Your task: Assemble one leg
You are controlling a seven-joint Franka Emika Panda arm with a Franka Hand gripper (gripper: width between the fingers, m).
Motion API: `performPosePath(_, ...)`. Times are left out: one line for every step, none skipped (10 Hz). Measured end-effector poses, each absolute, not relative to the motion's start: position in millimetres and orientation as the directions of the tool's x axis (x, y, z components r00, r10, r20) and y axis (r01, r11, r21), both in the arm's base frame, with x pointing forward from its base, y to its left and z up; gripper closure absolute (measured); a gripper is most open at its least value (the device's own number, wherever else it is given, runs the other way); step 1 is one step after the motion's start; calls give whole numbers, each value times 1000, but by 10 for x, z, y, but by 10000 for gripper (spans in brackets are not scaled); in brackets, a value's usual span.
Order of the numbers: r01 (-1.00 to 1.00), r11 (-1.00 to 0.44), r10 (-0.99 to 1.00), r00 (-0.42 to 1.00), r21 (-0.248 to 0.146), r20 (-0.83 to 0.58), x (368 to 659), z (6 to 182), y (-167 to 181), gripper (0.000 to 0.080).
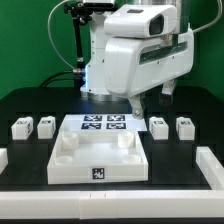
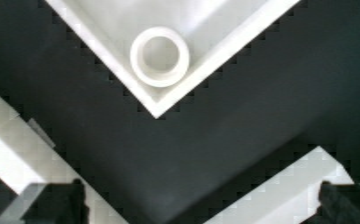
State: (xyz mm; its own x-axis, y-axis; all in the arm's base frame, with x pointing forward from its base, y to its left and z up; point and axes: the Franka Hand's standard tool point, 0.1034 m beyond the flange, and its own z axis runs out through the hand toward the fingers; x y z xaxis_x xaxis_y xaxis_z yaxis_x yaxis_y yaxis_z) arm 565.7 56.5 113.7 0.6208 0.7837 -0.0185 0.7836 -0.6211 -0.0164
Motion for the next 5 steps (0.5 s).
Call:
performPosePath(783, -621, 784, 621, -17, -19, 5656, 1136, 565, 150)
performPosePath(783, -621, 784, 621, -17, -19, 5656, 1135, 565, 150)
performPosePath(783, -621, 784, 621, -17, -19, 5656, 1134, 565, 150)
performPosePath(783, -621, 784, 621, -17, -19, 5656, 1134, 565, 150)
performPosePath(783, -621, 784, 621, -17, -19, 5656, 1133, 565, 150)
